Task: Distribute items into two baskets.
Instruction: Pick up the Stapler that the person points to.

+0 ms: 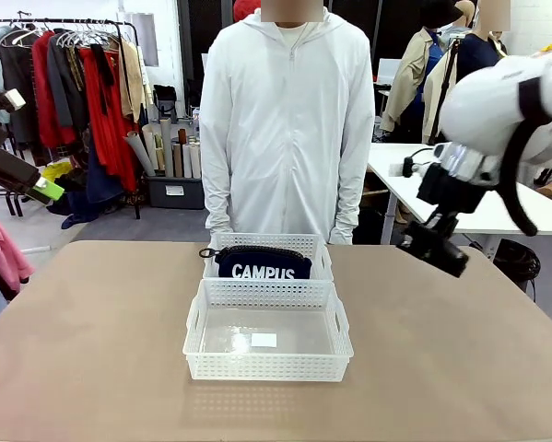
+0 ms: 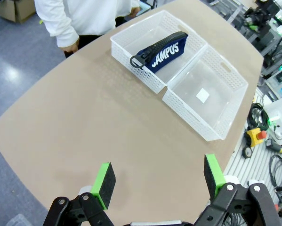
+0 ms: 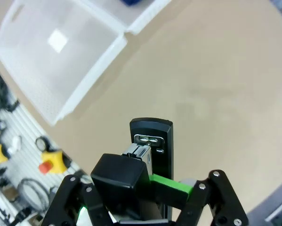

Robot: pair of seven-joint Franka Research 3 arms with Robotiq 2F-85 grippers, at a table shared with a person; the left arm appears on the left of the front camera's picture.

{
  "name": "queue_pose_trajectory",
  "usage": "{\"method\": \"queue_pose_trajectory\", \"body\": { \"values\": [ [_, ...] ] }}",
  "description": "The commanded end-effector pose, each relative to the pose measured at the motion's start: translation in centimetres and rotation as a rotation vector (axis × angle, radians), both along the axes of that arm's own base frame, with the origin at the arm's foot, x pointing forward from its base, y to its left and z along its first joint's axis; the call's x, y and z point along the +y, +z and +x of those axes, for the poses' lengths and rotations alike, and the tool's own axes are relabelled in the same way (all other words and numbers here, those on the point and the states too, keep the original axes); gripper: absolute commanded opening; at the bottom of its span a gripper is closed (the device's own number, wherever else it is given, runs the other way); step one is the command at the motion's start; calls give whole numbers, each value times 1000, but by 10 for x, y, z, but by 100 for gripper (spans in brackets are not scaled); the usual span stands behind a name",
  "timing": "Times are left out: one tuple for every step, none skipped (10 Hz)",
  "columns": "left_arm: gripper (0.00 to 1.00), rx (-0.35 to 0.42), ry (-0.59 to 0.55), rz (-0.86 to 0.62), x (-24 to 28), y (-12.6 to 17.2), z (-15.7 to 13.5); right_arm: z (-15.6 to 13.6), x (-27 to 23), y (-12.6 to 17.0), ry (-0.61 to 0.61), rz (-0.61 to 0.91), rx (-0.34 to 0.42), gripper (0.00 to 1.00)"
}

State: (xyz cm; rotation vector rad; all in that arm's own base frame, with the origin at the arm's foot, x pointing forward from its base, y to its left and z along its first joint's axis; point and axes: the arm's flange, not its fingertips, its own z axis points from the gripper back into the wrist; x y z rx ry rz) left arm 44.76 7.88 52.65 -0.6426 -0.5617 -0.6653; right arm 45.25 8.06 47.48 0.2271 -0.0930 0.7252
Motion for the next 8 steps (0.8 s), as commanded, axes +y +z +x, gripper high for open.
{"method": "queue_pose_trajectory", "body": {
  "values": [
    [97, 1, 2, 4, 0, 1, -1, -12, -10, 18, 109, 5, 31, 0],
    [97, 1, 2, 4, 0, 1, -1, -20, -15, 27, 150, 12, 37, 0],
    [97, 1, 2, 4, 0, 1, -1, -27, -20, 34, 179, 12, 31, 0],
    [97, 1, 2, 4, 0, 1, -1, -33, -23, 39, 213, 24, 34, 0],
    [97, 1, 2, 4, 0, 1, -1, -39, -23, 43, 247, 40, 40, 0],
    [97, 1, 2, 4, 0, 1, -1, -40, -22, 46, 282, 50, 53, 0],
    [97, 1, 2, 4, 0, 1, -1, -38, -19, 35, 191, 29, 41, 0],
    [97, 1, 2, 4, 0, 1, -1, -38, -19, 35, 191, 29, 41, 0]
  ]
}}
